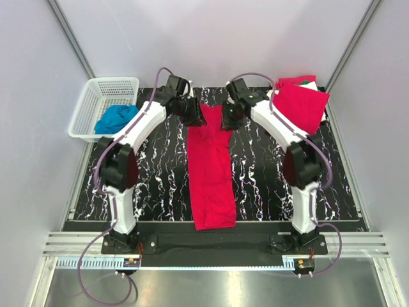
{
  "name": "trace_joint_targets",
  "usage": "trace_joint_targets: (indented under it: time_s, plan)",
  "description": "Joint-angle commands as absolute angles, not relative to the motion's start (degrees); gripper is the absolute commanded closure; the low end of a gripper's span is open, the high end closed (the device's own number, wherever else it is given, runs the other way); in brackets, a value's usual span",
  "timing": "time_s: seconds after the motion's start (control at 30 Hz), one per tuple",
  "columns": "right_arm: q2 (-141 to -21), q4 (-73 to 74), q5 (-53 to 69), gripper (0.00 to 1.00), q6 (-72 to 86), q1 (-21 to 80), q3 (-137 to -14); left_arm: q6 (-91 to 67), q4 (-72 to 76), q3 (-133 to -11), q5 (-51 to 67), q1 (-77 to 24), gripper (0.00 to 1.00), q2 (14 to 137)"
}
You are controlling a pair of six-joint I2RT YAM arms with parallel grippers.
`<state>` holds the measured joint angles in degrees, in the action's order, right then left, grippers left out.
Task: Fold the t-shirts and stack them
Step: Fold the tshirt
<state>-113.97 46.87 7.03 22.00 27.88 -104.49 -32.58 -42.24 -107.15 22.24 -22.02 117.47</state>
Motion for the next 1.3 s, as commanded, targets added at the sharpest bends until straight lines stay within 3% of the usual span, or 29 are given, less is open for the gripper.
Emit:
trace_joint_targets:
  time_s: [0.0, 0.17, 0.27, 0.37, 1.27]
  plan:
    - [-130.9, 53.8, 7.6, 0.67, 15.8, 27.1, -122.6, -25.7, -47.5, -97.3, 19.6, -25.7, 0.66, 107.9]
    - [-143.3, 60.1, 7.6, 0.67, 14.5, 26.8, -146.3, -25.0, -47.7, -83.2, 14.4, -29.4, 0.67, 100.5]
    - [-148.3, 61.6, 7.4, 0.65, 14.9, 26.4, -154.1, -24.7, -47.7, -78.5, 12.1, -31.1, 0.67, 97.7]
    - [-148.3, 60.6, 6.8, 0.61, 15.0, 26.0, -154.2, -24.5, -47.4, -75.6, 10.5, -31.6, 0.65, 96.1]
    - [-152.1, 58.3, 3.1, 0.61, 11.7, 24.6, -145.9, -26.7, -41.9, -68.4, 5.5, -38.8, 0.66, 101.4]
